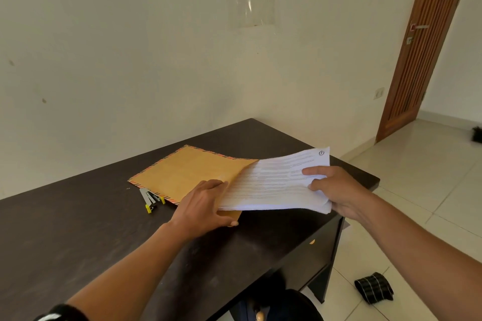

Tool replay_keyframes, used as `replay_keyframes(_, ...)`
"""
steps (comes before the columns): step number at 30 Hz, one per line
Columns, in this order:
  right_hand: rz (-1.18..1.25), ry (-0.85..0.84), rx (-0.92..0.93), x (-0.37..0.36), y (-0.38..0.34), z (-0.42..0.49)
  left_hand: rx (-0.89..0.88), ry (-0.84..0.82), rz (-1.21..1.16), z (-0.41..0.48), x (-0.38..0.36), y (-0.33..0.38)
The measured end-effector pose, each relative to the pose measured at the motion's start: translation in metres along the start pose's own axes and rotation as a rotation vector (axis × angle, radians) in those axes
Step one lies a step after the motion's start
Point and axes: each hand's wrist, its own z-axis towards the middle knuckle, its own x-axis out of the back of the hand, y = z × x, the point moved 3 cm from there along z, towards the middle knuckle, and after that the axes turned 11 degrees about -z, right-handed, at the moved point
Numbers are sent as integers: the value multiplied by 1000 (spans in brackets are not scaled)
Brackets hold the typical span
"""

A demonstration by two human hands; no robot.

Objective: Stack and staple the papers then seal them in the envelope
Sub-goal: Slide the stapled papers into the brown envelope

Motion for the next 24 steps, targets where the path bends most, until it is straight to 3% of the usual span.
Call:
replay_keyframes(4, 69, -70, 12, -37, 1, -1, -28, 0, -42, 2, -3, 5)
replay_keyframes(10, 21, -26, 17, -40, 5, 5, 68, -63, -92, -9, -4, -22)
replay_keyframes(15, -7, -12, -8, -29, 11, 9, 162, -146, -20, -4, -5, -28)
replay_keyframes(24, 28, -20, -30, -29, 11, 14, 145, -239, 192, 14, -19, -18)
